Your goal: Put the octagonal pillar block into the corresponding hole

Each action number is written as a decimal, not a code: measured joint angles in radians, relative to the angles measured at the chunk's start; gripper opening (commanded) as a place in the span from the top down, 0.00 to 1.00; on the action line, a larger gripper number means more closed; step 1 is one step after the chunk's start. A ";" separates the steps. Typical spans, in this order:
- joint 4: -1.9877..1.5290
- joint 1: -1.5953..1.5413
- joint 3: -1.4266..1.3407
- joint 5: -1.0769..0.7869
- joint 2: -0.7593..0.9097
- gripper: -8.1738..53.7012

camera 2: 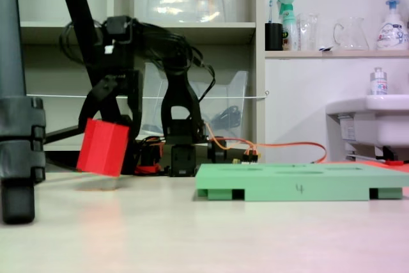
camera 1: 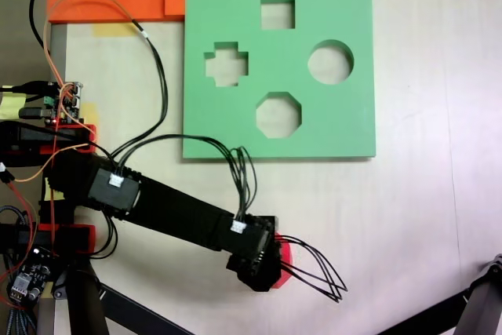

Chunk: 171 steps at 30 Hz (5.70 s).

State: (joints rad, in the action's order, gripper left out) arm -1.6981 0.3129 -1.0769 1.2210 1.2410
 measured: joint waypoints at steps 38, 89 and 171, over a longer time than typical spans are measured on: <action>0.055 -0.811 0.138 0.561 -0.097 0.52; 0.091 -0.818 0.100 0.692 -0.058 0.51; 1.738 -0.373 -1.987 -1.204 1.011 0.31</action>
State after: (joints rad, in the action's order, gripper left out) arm 0.0399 -0.0598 -3.0634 0.0169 2.2519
